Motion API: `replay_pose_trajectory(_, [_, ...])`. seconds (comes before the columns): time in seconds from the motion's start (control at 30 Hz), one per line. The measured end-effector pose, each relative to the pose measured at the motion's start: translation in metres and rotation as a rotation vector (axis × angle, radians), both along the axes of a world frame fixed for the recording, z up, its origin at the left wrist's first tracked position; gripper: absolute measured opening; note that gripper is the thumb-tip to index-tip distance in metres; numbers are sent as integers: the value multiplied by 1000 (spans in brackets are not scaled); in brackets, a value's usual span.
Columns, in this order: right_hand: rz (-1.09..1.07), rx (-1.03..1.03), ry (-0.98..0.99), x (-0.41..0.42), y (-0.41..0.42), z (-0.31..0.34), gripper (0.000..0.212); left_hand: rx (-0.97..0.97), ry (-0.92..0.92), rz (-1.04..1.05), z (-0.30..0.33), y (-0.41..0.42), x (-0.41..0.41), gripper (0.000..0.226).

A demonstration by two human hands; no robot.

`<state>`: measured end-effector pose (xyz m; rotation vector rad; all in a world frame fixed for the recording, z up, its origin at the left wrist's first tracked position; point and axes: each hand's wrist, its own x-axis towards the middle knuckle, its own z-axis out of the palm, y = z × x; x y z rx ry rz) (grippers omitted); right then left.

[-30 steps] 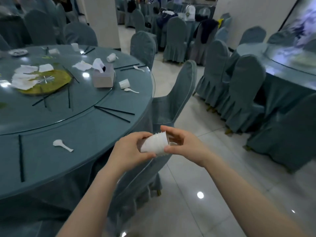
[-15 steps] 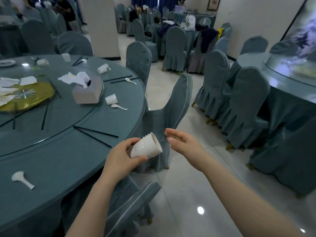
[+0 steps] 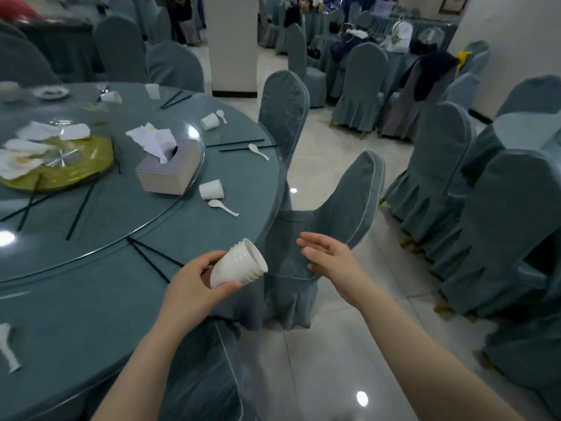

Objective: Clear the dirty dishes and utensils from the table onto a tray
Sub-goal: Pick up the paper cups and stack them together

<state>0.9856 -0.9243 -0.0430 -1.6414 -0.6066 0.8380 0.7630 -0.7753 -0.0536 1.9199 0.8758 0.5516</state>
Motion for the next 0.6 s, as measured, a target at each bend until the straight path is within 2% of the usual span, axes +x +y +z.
replay_pose_trajectory(0.33, [282,-54,-13,118,111,-37,29,-84,49,349,-23,30,80,48])
replay_pose_trajectory(0.6, [472,-54,0,189,199,-44,29,-137,3,629,-21,37,136,48])
